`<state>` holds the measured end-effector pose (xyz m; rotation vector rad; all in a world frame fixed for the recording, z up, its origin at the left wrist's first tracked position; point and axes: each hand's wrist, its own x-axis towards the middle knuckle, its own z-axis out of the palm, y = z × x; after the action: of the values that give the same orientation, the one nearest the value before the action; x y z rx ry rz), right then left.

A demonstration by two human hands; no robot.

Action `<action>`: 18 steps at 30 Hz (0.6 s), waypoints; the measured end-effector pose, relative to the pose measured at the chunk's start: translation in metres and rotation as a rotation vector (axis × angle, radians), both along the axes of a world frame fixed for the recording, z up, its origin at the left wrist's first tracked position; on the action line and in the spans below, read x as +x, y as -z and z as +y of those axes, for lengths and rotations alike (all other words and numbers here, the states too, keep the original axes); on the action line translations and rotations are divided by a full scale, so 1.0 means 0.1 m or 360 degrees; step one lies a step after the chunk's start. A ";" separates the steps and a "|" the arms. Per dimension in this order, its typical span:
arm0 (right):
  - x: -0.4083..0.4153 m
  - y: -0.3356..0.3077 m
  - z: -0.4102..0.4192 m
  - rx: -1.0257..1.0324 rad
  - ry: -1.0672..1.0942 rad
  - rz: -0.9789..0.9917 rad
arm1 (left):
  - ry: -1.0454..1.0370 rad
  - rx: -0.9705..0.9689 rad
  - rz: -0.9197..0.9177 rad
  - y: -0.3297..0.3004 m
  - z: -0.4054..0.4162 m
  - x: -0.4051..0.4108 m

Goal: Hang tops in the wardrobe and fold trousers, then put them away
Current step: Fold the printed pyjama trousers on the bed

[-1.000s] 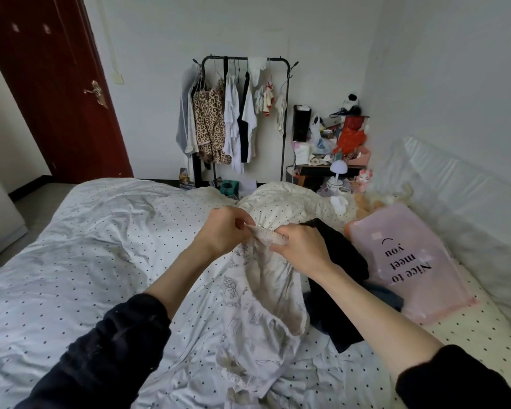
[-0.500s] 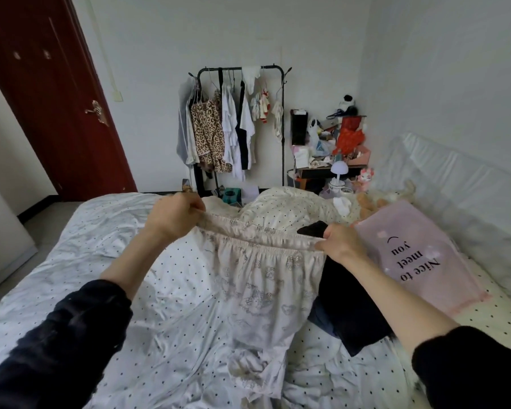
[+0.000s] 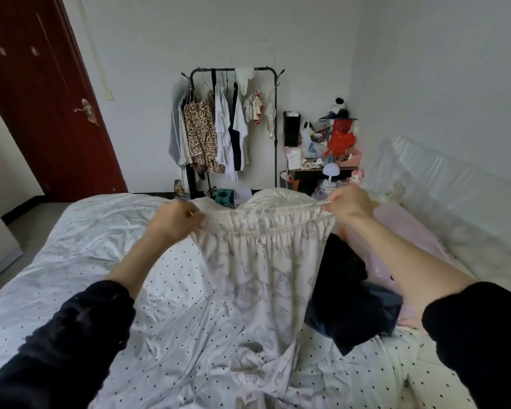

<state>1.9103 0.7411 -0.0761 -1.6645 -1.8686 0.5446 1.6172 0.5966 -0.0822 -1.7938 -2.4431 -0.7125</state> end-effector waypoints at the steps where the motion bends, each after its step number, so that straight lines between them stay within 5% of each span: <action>1: 0.00 -0.12 0.01 0.0032 -0.0004 -0.0041 | -0.0087 0.0118 -0.0017 -0.12 0.03 -0.03; 5: -0.08 -0.86 0.11 0.0039 0.0054 0.0062 | -0.0196 0.0522 -0.0266 -0.89 0.23 -0.07; 9: -0.20 -1.77 0.21 0.0145 0.0031 0.0697 | -0.0175 0.1042 -0.0604 -1.84 0.37 0.01; 18: -0.24 -3.14 0.17 0.0540 -0.0068 0.1272 | -0.0097 0.1606 -0.0729 -3.13 0.14 0.12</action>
<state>1.8861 0.7586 0.2378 -0.9724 -1.3053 0.7262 1.6294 0.6110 0.2306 -1.1970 -1.6822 -2.0266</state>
